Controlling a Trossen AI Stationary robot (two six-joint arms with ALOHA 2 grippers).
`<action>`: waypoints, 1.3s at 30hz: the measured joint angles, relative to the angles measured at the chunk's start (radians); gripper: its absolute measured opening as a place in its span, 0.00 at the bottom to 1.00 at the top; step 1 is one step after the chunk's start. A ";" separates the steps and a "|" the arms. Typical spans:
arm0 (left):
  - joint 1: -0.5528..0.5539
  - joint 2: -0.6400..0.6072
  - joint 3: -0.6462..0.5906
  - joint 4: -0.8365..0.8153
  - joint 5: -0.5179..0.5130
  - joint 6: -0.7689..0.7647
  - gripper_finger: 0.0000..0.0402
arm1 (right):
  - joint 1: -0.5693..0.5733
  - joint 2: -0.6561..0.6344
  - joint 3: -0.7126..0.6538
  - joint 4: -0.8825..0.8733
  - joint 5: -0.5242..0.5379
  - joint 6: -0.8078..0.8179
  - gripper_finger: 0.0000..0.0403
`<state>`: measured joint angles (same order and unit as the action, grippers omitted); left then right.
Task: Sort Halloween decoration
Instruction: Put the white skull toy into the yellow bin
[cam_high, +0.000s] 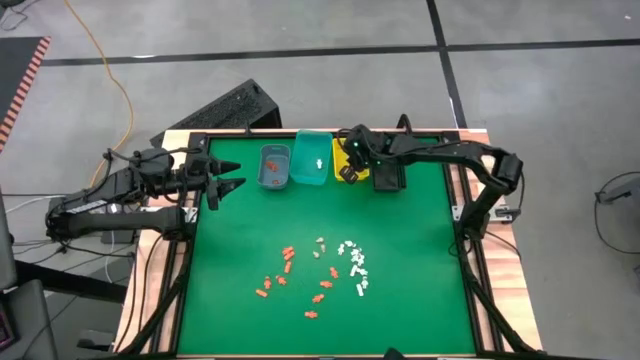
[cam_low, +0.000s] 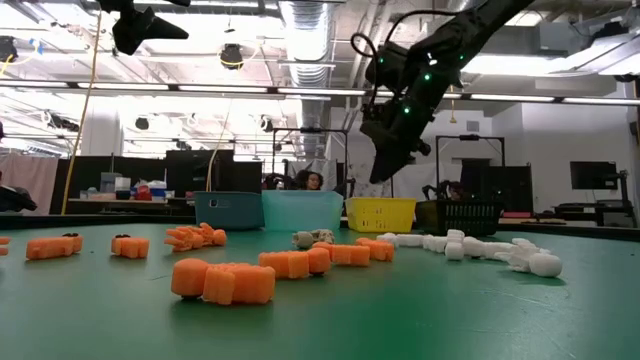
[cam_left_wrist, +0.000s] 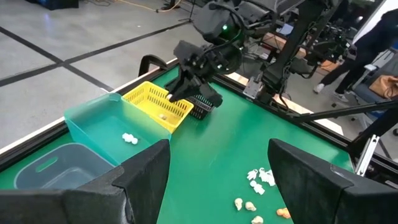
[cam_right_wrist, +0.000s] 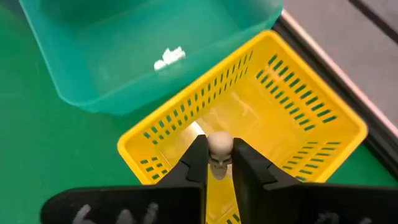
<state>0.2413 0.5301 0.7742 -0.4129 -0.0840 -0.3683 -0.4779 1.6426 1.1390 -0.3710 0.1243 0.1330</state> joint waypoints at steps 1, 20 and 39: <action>0.000 0.000 0.000 0.000 0.000 0.000 0.65 | -0.003 0.000 0.000 -0.001 -0.006 0.001 0.16; 0.000 0.000 0.000 0.000 0.001 0.004 0.65 | 0.065 -0.020 0.000 0.018 -0.150 -0.059 0.42; 0.000 0.000 0.000 0.000 0.001 0.005 0.65 | 0.479 -0.018 0.000 0.198 -0.094 -0.090 0.40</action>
<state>0.2409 0.5300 0.7742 -0.4126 -0.0826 -0.3637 0.0008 1.6245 1.1393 -0.1732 0.0300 0.0434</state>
